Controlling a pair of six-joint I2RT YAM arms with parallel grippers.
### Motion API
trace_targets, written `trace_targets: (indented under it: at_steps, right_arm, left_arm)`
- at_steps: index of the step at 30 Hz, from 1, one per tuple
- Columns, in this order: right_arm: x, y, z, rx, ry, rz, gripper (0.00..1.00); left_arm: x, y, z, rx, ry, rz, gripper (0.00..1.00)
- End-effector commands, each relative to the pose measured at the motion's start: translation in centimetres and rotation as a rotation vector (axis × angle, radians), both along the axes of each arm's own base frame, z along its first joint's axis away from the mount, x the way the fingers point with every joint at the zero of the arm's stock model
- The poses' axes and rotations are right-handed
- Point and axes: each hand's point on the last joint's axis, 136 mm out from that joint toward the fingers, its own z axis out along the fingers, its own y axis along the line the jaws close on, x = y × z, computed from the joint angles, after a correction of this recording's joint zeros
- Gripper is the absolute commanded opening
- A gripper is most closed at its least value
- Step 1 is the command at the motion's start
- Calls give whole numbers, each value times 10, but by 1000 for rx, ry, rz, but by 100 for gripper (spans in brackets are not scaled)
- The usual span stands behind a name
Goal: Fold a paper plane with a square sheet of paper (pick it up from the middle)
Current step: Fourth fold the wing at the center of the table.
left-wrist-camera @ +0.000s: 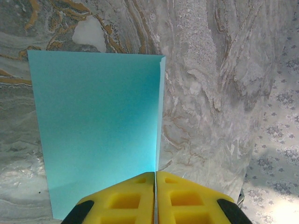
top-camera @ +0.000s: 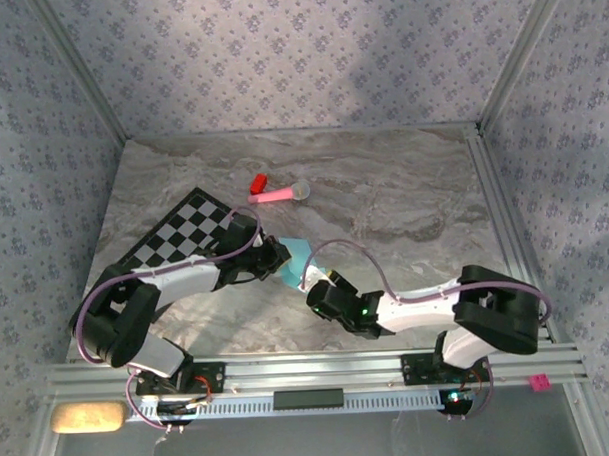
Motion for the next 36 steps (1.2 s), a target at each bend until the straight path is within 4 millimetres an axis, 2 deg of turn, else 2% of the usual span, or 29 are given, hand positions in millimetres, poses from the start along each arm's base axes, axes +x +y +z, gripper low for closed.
trace_targets:
  at_steps: [1, 9, 12, 18, 23, 36]
  right_arm:
    - [10, 8, 8, -16, -64, -18, 53]
    - [13, 11, 2, -12, -59, -40, 43]
    - [13, 10, -1, -11, -52, -47, 36]
    - [12, 4, -2, 14, -42, -79, 31]
    - [11, 3, -7, 35, -17, -91, 29]
    - [17, 4, -14, 53, 12, -110, 33]
  left_arm:
    - [-1, -3, 6, -2, -3, -9, 11]
    - [-1, -4, 6, -5, -3, -12, 11]
    - [-1, -4, 6, -5, -1, -13, 11]
    - [0, -4, 8, -3, -6, -13, 11]
    - [0, -4, 8, -1, -7, -14, 11]
    - [1, -5, 11, 1, -11, -21, 11]
